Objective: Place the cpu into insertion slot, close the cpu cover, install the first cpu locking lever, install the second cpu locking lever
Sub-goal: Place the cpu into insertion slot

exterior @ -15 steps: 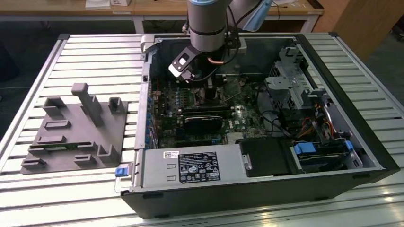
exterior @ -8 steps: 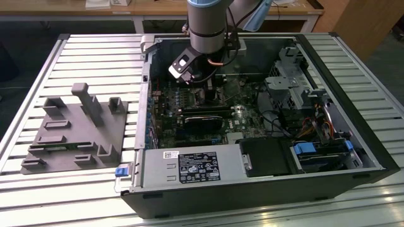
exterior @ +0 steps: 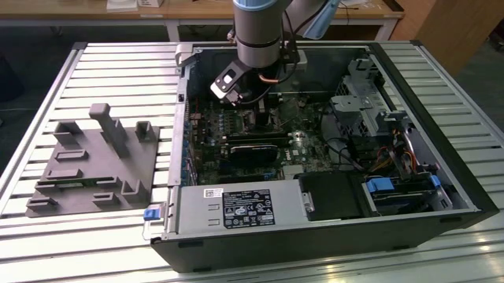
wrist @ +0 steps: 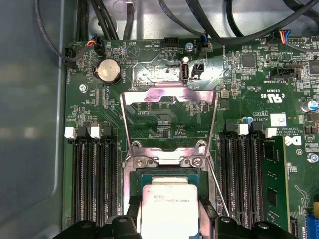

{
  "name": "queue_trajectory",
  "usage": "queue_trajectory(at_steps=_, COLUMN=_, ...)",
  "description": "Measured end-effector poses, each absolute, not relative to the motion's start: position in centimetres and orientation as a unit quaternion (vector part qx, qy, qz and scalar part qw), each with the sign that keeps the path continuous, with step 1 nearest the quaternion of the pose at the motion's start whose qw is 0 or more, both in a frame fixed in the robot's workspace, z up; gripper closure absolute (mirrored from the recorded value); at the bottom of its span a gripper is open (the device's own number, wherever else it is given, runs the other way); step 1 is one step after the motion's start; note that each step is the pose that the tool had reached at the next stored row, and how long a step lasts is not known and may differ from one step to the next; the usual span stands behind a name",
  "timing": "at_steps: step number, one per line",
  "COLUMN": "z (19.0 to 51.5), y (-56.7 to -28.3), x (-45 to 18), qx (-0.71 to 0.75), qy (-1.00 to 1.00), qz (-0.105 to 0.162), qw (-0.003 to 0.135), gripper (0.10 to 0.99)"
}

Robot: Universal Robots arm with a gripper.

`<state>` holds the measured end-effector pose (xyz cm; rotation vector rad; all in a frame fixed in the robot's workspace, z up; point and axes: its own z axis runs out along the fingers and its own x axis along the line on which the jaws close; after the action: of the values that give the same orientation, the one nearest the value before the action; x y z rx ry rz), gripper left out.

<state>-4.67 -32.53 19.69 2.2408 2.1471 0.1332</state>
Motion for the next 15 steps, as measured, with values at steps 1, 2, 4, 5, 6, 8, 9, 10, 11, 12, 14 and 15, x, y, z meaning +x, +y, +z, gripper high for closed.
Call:
queue_trajectory(at_steps=1, z=19.65, y=-32.54, x=-4.67, qx=0.721, qy=0.691, qz=0.043, qw=0.018, gripper=0.545)
queue_trajectory(at_steps=2, z=19.62, y=-32.54, x=-4.67, qx=0.721, qy=0.691, qz=0.043, qw=0.018, gripper=0.545)
queue_trajectory(at_steps=4, z=19.6, y=-32.54, x=-4.64, qx=0.721, qy=0.691, qz=0.043, qw=0.018, gripper=0.545)
queue_trajectory(at_steps=5, z=19.59, y=-32.54, x=-4.61, qx=0.721, qy=0.691, qz=0.043, qw=0.018, gripper=0.545)
queue_trajectory(at_steps=6, z=19.58, y=-32.54, x=-4.59, qx=0.721, qy=0.691, qz=0.043, qw=0.018, gripper=0.545)
queue_trajectory(at_steps=8, z=19.55, y=-32.54, x=-4.58, qx=0.721, qy=0.691, qz=0.043, qw=0.018, gripper=0.545)
queue_trajectory(at_steps=9, z=19.5, y=-32.53, x=-4.57, qx=0.721, qy=0.691, qz=0.043, qw=0.018, gripper=0.545)
queue_trajectory(at_steps=10, z=19.43, y=-32.53, x=-4.57, qx=0.721, qy=0.691, qz=0.043, qw=0.018, gripper=0.545)
queue_trajectory(at_steps=11, z=19.39, y=-32.54, x=-4.57, qx=0.721, qy=0.691, qz=0.043, qw=0.018, gripper=0.545)
queue_trajectory(at_steps=12, z=19.38, y=-32.54, x=-4.58, qx=0.721, qy=0.691, qz=0.043, qw=0.018, gripper=0.545)
queue_trajectory(at_steps=14, z=19.38, y=-32.54, x=-4.58, qx=0.721, qy=0.691, qz=0.043, qw=0.018, gripper=0.545)
queue_trajectory(at_steps=15, z=19.37, y=-32.54, x=-4.57, qx=0.721, qy=0.691, qz=0.043, qw=0.018, gripper=0.545)
